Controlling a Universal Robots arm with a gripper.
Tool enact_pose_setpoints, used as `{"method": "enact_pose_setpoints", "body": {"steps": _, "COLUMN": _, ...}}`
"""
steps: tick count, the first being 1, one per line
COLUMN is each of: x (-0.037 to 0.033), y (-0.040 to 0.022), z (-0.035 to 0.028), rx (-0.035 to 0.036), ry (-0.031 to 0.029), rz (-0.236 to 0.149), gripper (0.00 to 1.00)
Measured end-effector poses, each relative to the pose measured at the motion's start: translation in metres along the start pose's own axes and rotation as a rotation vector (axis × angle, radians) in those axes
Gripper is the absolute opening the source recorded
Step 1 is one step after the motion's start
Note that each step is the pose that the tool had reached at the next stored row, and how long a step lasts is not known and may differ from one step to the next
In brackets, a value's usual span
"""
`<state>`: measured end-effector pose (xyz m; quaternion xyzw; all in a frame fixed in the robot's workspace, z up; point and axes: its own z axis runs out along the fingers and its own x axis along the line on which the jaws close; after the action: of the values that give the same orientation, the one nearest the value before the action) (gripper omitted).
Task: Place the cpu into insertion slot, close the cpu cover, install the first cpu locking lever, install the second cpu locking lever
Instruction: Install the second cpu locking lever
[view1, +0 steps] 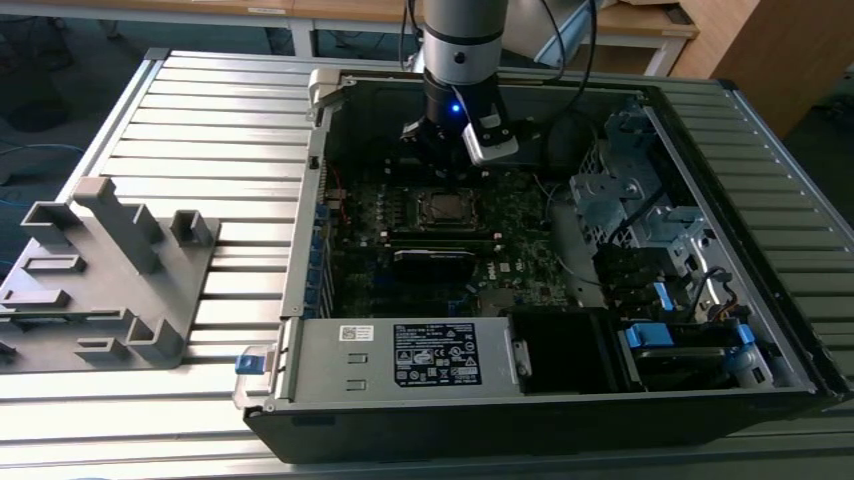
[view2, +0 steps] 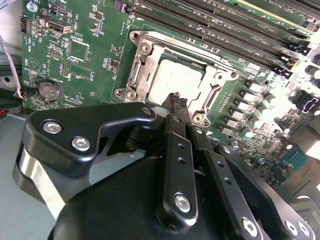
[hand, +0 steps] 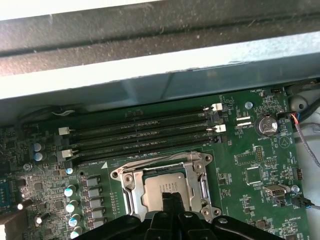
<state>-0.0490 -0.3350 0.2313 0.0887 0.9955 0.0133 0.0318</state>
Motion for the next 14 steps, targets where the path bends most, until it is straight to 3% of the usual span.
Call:
{"method": "enact_pose_setpoints", "body": {"steps": 9, "x": 0.0, "y": 0.0, "z": -0.0003, "rx": 0.0, "ry": 0.0, "rz": 0.0, "gripper": 0.1}}
{"method": "enact_pose_setpoints", "body": {"steps": 12, "x": -0.0002, "y": 0.0001, "z": -0.0026, "rx": 0.0, "ry": 0.0, "rz": 0.0, "gripper": 0.1}}
{"method": "enact_pose_setpoints", "body": {"steps": 14, "x": -0.0006, "y": 0.0003, "z": -0.0094, "rx": 0.0, "ry": 0.0, "rz": 0.0, "gripper": 0.1}}
